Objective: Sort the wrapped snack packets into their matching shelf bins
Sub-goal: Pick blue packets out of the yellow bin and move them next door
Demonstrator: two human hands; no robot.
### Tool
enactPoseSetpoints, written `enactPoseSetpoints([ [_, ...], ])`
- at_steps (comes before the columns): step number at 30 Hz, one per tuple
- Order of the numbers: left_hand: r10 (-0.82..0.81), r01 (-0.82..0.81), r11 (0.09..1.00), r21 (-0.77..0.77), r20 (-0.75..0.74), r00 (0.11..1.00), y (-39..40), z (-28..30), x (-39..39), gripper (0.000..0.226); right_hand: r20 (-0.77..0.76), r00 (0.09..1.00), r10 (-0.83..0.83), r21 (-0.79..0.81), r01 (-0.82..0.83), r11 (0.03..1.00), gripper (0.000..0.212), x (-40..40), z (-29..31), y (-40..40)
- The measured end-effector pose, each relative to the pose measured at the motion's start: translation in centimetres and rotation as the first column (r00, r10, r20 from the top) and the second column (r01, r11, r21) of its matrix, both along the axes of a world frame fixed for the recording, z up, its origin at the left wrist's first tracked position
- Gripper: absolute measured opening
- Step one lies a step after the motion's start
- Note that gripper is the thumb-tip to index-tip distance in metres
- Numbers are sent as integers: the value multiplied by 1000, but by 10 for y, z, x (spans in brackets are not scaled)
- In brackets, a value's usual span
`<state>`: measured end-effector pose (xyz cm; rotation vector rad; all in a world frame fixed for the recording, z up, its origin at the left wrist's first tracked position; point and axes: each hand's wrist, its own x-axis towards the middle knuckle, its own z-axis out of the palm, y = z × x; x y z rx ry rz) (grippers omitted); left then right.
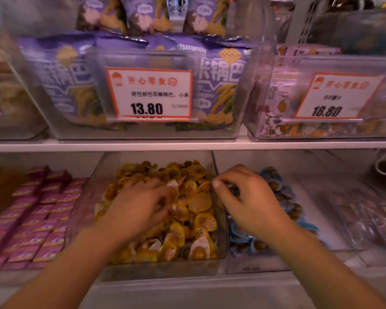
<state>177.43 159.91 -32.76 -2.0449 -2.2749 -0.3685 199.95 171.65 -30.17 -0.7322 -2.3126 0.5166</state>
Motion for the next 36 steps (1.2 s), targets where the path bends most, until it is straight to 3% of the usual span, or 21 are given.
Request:
enactPoseSetpoints([
  [4,194,-193,980,58,-11,981,-4,3,-26,18,-18,998,-53,-53,52,997,14,-8,-14,-7],
  [6,109,-126,974,190,98,989,-8,5,-14,22,-8,998,-58,-101,57,993,14,-9,-16,-5],
  [8,-80,17,971,240,256,963,-13,11,10,33,-11,997,-75,-111,73,991,16,-13,-19,-5],
  [10,-257,229,966,123,322,911,-16,11,38,49,-25,995,-100,-125,96,988,18,-16,-22,-7],
  [12,-348,375,926,-45,283,894,-13,-2,59,60,-44,992,-115,-141,107,984,18,-19,-24,-8],
  [14,-337,377,915,-144,241,910,-7,-12,62,68,-58,991,-120,-154,110,982,18,-19,-25,-8],
  [18,-272,347,907,-237,296,916,13,-18,48,79,-100,988,-119,-170,101,980,19,-19,-27,-10],
  [22,-280,315,919,-239,170,945,27,-25,49,84,-123,987,-107,-197,82,977,20,-17,-30,-10],
  [25,-266,290,934,-208,137,954,29,-25,54,76,-147,985,-87,-208,55,977,20,-16,-32,-10],
  [29,-226,233,962,-144,59,972,30,-14,40,41,-136,990,-45,-218,15,976,20,-13,-32,-5],
  [33,-132,133,989,-70,26,991,28,-2,-2,21,-121,992,-26,-223,-1,975,23,-10,-33,-3],
  [36,-28,30,999,-36,61,998,22,2,-24,21,-103,994,-25,-224,1,975,22,-10,-33,-3],
])
